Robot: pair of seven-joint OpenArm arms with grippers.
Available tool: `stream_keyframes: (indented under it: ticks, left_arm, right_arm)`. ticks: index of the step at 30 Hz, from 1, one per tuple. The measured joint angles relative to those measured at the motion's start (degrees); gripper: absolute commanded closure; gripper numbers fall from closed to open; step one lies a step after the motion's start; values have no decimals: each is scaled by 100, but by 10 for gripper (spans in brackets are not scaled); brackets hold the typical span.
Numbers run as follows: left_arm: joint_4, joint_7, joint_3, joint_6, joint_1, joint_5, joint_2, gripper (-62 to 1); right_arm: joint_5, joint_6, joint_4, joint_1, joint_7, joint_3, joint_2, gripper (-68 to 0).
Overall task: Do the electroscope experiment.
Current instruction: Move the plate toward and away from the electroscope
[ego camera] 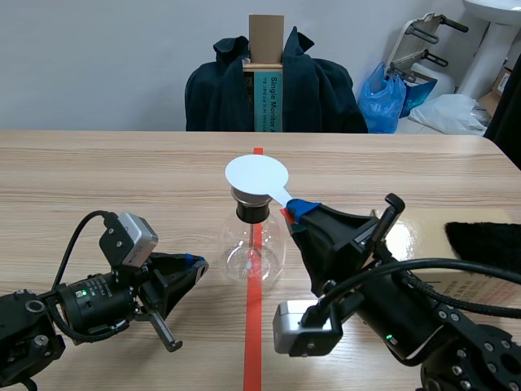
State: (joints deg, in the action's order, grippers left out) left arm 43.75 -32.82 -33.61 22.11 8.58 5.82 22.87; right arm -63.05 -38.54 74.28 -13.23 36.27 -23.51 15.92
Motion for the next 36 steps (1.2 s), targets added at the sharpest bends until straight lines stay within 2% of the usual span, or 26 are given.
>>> stream_keyframes:
  ticks: [8,17,21,31,36]
  left_arm:
    - [0,0,0,0,0,0,0,-32]
    - [0,0,0,0,0,0,0,-32]
    - [0,0,0,0,0,0,0,-32]
    - [0,0,0,0,0,0,0,-32]
    - [0,0,0,0,0,0,0,-32]
  right_arm:
    - [-17,0,0,0,-22,0,0,-8]
    - [7,0,0,0,-1202,0,-2,-8]
    - [7,0,0,0,-1547,0,-2,-8]
    - [9,0,0,0,-1840,0,0,-8]
    - [9,0,0,0,-1794,0,11,-8]
